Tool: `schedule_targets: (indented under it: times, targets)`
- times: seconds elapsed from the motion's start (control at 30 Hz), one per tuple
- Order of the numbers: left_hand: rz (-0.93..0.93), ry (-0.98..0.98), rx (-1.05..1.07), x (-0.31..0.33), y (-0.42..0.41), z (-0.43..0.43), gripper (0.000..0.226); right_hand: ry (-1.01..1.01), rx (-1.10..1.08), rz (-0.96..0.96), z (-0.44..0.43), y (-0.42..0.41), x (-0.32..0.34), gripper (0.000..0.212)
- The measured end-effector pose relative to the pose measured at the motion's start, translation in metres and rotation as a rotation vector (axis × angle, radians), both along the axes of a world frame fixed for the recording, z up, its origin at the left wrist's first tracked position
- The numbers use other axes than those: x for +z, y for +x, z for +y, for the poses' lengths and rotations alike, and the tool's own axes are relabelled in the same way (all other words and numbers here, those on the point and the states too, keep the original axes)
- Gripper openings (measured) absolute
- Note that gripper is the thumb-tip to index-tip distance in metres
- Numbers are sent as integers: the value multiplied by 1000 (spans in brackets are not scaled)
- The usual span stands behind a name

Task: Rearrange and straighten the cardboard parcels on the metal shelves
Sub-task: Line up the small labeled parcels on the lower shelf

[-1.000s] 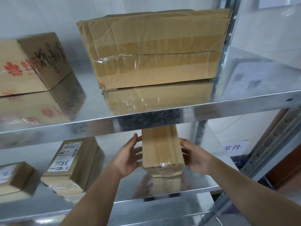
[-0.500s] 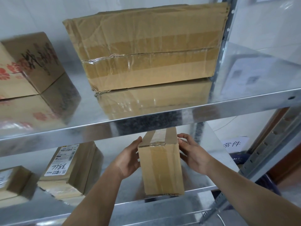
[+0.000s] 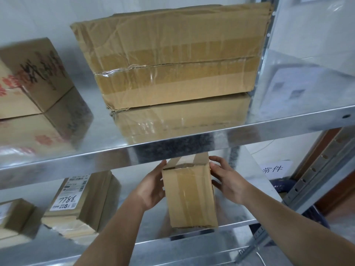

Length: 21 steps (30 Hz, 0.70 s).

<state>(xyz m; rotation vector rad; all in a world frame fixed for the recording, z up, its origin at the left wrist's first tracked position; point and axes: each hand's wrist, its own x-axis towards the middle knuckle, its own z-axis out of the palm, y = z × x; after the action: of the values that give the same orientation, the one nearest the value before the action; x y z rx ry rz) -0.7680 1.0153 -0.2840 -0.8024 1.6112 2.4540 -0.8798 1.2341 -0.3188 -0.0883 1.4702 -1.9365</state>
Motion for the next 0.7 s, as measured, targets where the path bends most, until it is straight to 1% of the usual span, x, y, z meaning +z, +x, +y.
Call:
schedule_targets:
  times: [0.17,0.23,0.3,0.37,0.43,0.5,0.57,0.63,0.7]
  targets:
    - [23,54,55,16,6,11,51,51,-1,76,-5,2,8,98]
    - [26,61,104,19,7,12,52,58,-7,78,-7,1,11,114]
    - [7,59,146,19,7,11,50,53,-2,64,-8,2,13,117]
    - [-41,38,167,21,8,12,42,47,21,40,-6,2,14,116]
    - [-103,-1,172,24,9,10,46,52,55,21,-4,2,14,118]
    - [-142,-56,134,27,7,7,48,68,74,6,-2,3,11,121]
    - [-193,-133,89,28,5,1,50,76,48,2,1,4,8,120]
    - [-282,-225,31,24,2,-7,48,87,14,8,4,3,8,112]
    - [-421,-366,11,16,0,-12,45,96,-7,28,6,2,9,100]
